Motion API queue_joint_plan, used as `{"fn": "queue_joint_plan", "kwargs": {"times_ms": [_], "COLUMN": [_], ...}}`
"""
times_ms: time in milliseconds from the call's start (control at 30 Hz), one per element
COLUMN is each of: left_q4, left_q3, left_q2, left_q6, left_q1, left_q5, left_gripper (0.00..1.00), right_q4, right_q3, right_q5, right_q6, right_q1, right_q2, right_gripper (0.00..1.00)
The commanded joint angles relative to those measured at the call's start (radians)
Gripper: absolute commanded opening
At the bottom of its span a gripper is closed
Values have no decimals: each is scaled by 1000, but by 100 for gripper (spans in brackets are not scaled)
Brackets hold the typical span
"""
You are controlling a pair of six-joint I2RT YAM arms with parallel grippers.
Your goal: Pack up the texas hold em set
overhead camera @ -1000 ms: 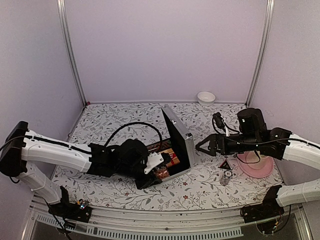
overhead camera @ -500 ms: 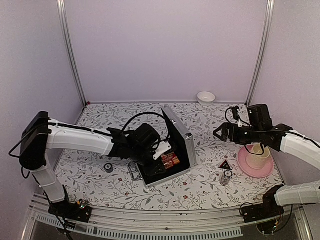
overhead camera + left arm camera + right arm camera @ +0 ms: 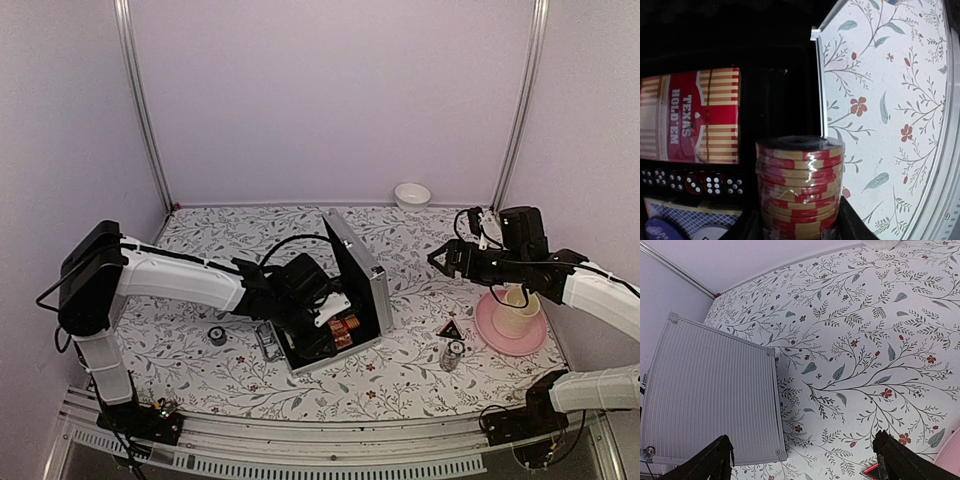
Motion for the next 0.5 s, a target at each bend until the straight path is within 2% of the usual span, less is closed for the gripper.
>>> {"fn": "queue_joint_plan", "kwargs": {"times_ms": [0, 467], "left_q4": [36, 57], "left_q3": [40, 60], "left_q2": [9, 44], "left_q6": [-6, -27], "left_q1": [5, 6], "left_q5": [56, -13], "left_gripper": [0, 2], "right_q4": [26, 36], "right_q3": [-15, -8], "right_q5": [-8, -33], "right_q6": [16, 21], "right_q1": [-7, -7], "right_q2": [0, 17], "right_gripper": [100, 100]}}
